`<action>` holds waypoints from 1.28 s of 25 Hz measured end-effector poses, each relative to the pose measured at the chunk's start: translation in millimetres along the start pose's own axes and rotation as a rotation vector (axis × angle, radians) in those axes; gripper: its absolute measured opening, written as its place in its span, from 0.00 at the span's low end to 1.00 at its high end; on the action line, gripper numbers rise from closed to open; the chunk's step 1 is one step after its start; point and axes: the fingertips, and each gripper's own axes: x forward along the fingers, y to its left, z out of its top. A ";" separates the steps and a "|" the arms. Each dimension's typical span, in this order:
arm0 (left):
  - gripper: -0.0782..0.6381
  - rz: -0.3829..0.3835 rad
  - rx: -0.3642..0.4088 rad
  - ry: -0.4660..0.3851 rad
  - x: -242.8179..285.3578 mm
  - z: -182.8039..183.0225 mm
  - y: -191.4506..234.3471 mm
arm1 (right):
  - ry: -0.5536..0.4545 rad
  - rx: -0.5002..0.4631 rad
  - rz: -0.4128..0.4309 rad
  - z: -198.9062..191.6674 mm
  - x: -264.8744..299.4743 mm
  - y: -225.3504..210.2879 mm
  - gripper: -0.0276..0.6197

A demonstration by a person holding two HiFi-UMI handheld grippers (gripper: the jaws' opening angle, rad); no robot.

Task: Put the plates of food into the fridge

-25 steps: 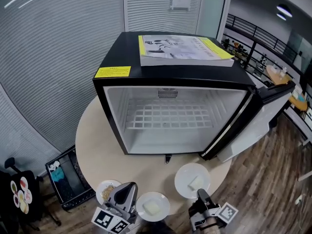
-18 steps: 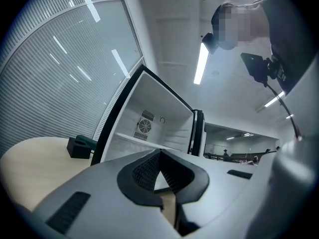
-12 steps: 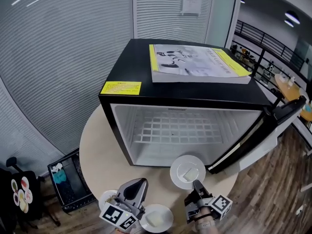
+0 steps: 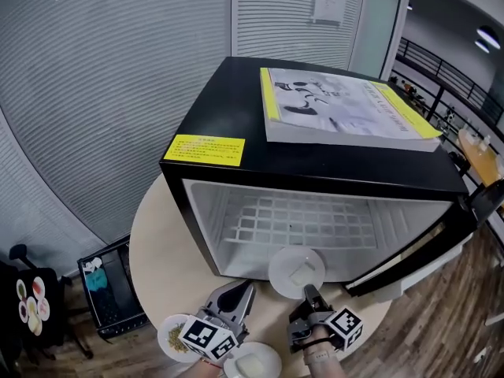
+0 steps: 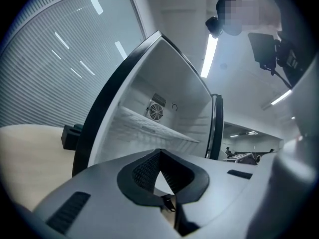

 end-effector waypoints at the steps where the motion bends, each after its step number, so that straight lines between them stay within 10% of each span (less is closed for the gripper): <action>1: 0.12 0.003 -0.005 0.002 5.0 -2.6 1.6 | -0.013 0.001 -0.010 4.4 2.3 -2.3 0.06; 23: 0.12 -0.021 -0.027 0.014 78.5 -41.8 -8.3 | -0.142 -0.144 -0.101 67.3 33.9 2.0 0.06; 32: 0.12 -0.029 -0.042 0.018 81.8 -47.8 -9.4 | -0.169 -0.561 -0.201 80.8 43.7 17.8 0.09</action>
